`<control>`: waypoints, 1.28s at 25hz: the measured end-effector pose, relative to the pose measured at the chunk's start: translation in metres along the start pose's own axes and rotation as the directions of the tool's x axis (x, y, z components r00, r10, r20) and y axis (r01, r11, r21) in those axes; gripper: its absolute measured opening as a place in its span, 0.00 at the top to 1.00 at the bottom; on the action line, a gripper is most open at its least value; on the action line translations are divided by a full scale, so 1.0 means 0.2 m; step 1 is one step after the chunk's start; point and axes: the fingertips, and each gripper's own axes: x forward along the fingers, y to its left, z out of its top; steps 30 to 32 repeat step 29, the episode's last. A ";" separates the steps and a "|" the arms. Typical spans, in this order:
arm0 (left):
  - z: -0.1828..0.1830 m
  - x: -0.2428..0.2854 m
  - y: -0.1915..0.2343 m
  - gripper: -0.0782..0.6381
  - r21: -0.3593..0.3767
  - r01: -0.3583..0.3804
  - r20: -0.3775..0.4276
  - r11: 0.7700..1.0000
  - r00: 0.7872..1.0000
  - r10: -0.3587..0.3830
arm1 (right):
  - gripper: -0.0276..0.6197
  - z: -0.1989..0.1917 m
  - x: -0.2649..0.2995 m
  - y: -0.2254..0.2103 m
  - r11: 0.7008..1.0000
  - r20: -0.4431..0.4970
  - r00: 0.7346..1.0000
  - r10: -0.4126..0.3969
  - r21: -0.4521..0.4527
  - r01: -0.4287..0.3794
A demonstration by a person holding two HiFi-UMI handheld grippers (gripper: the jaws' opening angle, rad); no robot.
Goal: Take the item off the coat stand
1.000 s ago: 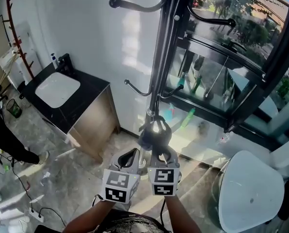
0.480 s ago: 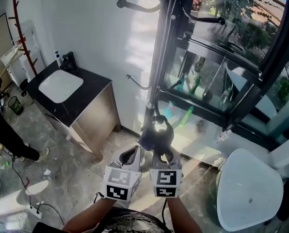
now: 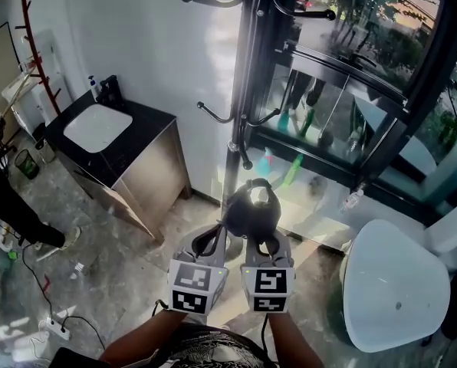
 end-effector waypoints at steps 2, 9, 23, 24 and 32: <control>-0.01 -0.03 -0.02 0.89 0.002 -0.006 0.004 1.000 1.000 0.006 | 0.93 -0.01 -0.05 0.00 1.000 -0.006 1.000 0.000 0.009 0.000; -0.02 -0.11 -0.15 0.89 0.019 0.007 0.019 1.000 1.000 -0.007 | 0.93 -0.06 -0.24 -0.04 0.998 -0.012 1.000 -0.016 0.061 0.016; -0.08 -0.19 -0.25 0.89 0.039 0.017 0.016 0.999 1.000 -0.018 | 0.93 -0.07 -0.42 -0.05 0.995 0.014 0.999 -0.046 0.091 0.045; -0.08 -0.20 -0.26 0.89 0.038 0.016 0.016 0.999 1.000 -0.017 | 0.93 -0.07 -0.42 -0.05 0.995 0.015 0.999 -0.046 0.091 0.045; -0.09 -0.21 -0.26 0.89 0.040 0.014 0.019 0.999 1.000 -0.014 | 0.93 -0.07 -0.44 -0.04 0.995 0.017 0.999 -0.046 0.090 0.044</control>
